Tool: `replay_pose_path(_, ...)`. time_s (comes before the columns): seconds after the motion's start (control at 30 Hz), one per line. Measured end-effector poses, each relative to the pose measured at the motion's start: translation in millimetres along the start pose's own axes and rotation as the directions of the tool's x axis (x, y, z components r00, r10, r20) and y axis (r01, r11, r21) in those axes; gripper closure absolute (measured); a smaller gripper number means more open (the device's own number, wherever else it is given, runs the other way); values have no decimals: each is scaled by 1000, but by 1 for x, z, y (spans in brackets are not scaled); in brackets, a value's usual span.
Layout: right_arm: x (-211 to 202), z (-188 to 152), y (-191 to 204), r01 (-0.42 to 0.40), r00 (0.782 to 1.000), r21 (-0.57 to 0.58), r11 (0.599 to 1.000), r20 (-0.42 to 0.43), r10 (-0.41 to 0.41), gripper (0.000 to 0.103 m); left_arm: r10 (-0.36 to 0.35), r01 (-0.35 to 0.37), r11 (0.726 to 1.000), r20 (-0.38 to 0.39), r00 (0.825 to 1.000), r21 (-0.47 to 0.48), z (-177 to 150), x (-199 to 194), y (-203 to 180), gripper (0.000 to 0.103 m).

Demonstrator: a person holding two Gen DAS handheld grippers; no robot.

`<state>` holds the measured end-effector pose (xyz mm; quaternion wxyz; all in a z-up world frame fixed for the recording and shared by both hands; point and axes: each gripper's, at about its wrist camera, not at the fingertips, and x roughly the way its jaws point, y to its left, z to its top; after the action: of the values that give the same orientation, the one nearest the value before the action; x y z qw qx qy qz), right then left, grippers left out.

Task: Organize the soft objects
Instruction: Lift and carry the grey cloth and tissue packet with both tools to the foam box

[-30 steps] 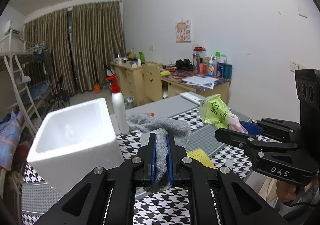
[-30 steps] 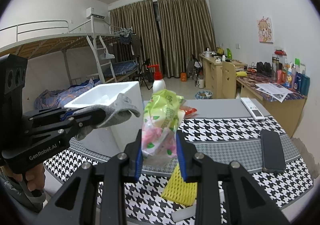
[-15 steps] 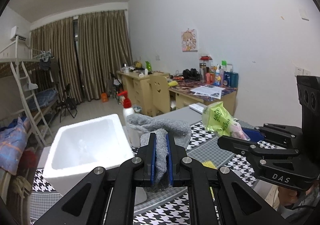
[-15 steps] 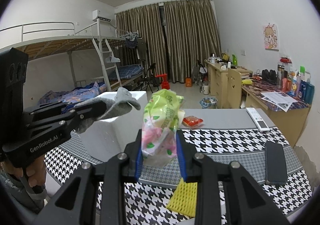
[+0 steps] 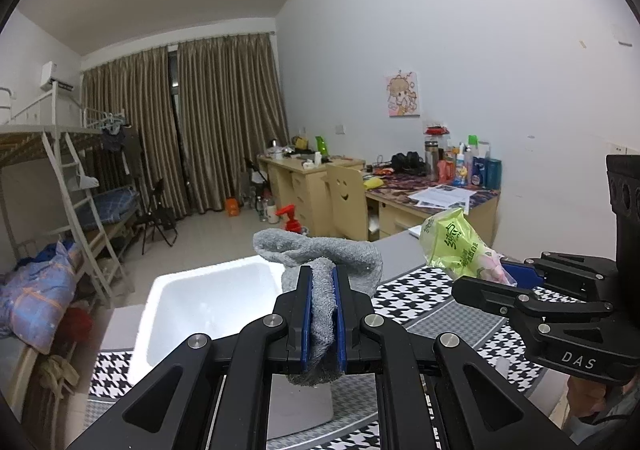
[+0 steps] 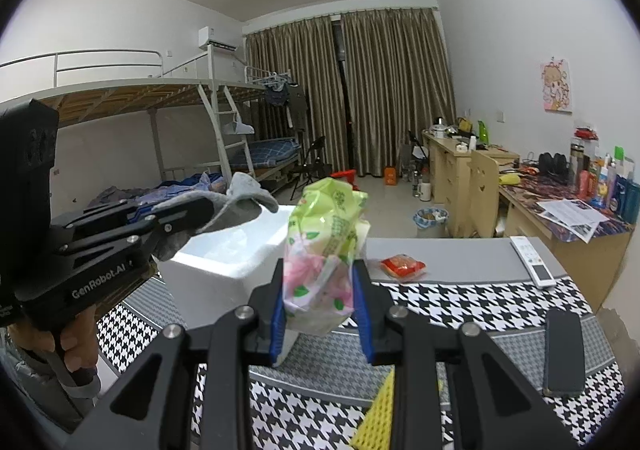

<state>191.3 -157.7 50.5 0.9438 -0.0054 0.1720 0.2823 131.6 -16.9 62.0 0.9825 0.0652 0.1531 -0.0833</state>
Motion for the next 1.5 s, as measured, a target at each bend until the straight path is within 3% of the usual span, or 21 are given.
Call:
replay_pose_path(0.63, 35, 28, 14, -76, 997, -30, 997, -14, 75, 69, 116, -114, 991, 21, 993, -69, 13, 3, 36, 93)
replay_pose_path(1.5, 76, 45, 49, -133, 986, -84, 988, -109, 123, 69, 167, -173, 977, -53, 985, -129, 7, 33, 68, 93)
